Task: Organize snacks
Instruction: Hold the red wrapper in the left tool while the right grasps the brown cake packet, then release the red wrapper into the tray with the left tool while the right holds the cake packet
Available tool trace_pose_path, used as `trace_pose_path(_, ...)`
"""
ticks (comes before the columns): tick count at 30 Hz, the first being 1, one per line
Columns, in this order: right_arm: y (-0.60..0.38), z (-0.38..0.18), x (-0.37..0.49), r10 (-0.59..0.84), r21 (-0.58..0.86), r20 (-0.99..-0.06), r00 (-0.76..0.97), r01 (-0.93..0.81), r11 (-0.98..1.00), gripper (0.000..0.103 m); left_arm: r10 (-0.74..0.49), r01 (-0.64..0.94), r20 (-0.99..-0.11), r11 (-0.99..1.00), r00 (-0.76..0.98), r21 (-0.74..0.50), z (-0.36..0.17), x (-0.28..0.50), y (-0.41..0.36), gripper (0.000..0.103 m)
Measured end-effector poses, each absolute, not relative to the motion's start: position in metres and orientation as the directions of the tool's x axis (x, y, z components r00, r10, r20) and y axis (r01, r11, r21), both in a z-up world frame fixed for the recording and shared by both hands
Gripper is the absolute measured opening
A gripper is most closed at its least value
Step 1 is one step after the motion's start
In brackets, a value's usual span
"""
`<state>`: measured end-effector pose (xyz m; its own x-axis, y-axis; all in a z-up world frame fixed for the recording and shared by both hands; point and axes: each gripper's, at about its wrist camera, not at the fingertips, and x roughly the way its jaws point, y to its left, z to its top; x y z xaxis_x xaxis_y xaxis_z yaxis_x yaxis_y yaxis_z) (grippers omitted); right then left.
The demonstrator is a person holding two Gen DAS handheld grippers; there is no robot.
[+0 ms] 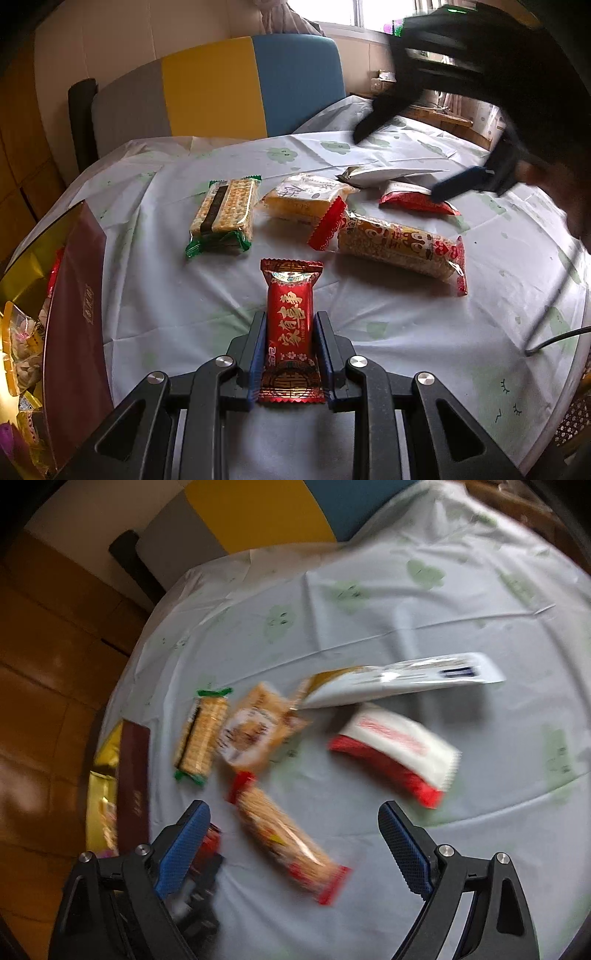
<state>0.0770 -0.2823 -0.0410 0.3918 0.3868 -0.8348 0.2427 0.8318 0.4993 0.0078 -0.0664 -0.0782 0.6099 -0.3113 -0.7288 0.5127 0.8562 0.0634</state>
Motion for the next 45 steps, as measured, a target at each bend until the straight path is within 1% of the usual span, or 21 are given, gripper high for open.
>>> trace_pose_path(2,-0.272,-0.047,0.094,0.407,0.522,-0.829,0.384,0.269,0.809,0.096,-0.317,0.513,-0.729,0.856,0.607,0.056,-0.078,0.008,-0.066,0.025)
trace_pose_path(6,-0.255,-0.060,0.125,0.402,0.514,-0.843,0.356,0.317,0.797,0.096,-0.330,0.515,-0.728,0.857,0.601,0.037,-0.078,0.010,-0.064,0.025)
trace_pose_path(10,-0.238,-0.068,0.150,0.362,0.469,-0.870,0.334,0.340,0.815,0.096,-0.342,0.516,-0.728,0.857,0.594,0.019,-0.078,0.010,-0.062,0.025)
trace_pose_path(13,-0.225,-0.071,0.163,0.296,0.396,-0.902,0.315,0.329,0.857,0.096,-0.353,0.517,-0.728,0.856,0.588,0.002,-0.078,0.011,-0.061,0.025)
trace_pose_path(15,-0.217,-0.070,0.171,0.214,0.302,-0.931,0.297,0.293,0.907,0.089,-0.360,0.517,-0.727,0.856,0.585,-0.008,-0.078,0.012,-0.060,0.025)
trace_pose_path(16,-0.213,-0.071,0.172,0.184,0.263,-0.941,0.284,0.274,0.925,0.079,-0.362,0.517,-0.727,0.856,0.583,-0.011,-0.078,0.012,-0.060,0.025)
trace_pose_path(17,-0.207,-0.072,0.173,0.144,0.212,-0.951,0.273,0.239,0.948,0.073,-0.363,0.517,-0.727,0.856,0.583,-0.013,-0.078,0.011,-0.059,0.025)
trace_pose_path(18,-0.203,-0.072,0.173,0.127,0.187,-0.954,0.271,0.206,0.961,0.073,-0.362,0.517,-0.727,0.856,0.583,-0.012,-0.078,0.011,-0.059,0.025)
trace_pose_path(19,-0.197,-0.071,0.172,0.101,0.146,-0.959,0.265,0.154,0.977,0.069,-0.361,0.517,-0.727,0.856,0.584,-0.010,-0.078,0.011,-0.059,0.025)
trace_pose_path(20,-0.193,-0.069,0.170,0.090,0.125,-0.959,0.268,0.117,0.985,0.063,-0.361,0.517,-0.727,0.856,0.584,-0.010,-0.078,0.011,-0.059,0.025)
trace_pose_path(25,-0.195,-0.041,0.143,0.101,0.103,-0.936,0.337,-0.010,0.995,0.062,-0.359,0.517,-0.726,0.856,0.586,-0.006,-0.079,0.011,-0.059,0.025)
trace_pose_path(29,-0.226,-0.005,0.109,0.112,0.125,-0.892,0.438,0.001,0.992,0.062,-0.352,0.517,-0.726,0.856,0.591,0.006,-0.078,0.010,-0.060,0.025)
trace_pose_path(32,-0.253,0.013,0.081,0.102,0.131,-0.876,0.471,0.028,0.991,0.062,-0.349,0.516,-0.728,0.856,0.591,0.009,-0.079,0.011,-0.061,0.025)
trace_pose_path(37,-0.274,-0.001,0.046,0.098,0.093,-0.921,0.377,-0.032,0.995,0.062,-0.350,0.515,-0.736,0.857,0.580,-0.001,-0.079,0.013,-0.060,0.025)
trace_pose_path(42,-0.271,-0.036,0.014,-0.002,-0.015,-0.961,0.275,-0.043,0.999,0.062,-0.351,0.510,-0.770,0.859,0.532,-0.039,-0.074,0.021,-0.061,0.025)
trace_pose_path(43,-0.271,-0.042,0.014,-0.021,-0.033,-0.965,0.260,-0.042,0.999,0.062,-0.352,0.506,-0.783,0.861,0.513,-0.055,-0.072,0.024,-0.060,0.024)
trace_pose_path(45,-0.269,-0.050,0.015,-0.034,-0.046,-0.970,0.242,-0.044,0.998,0.062,-0.400,0.490,-0.787,0.860,0.469,-0.145,-0.062,0.027,-0.054,0.024)
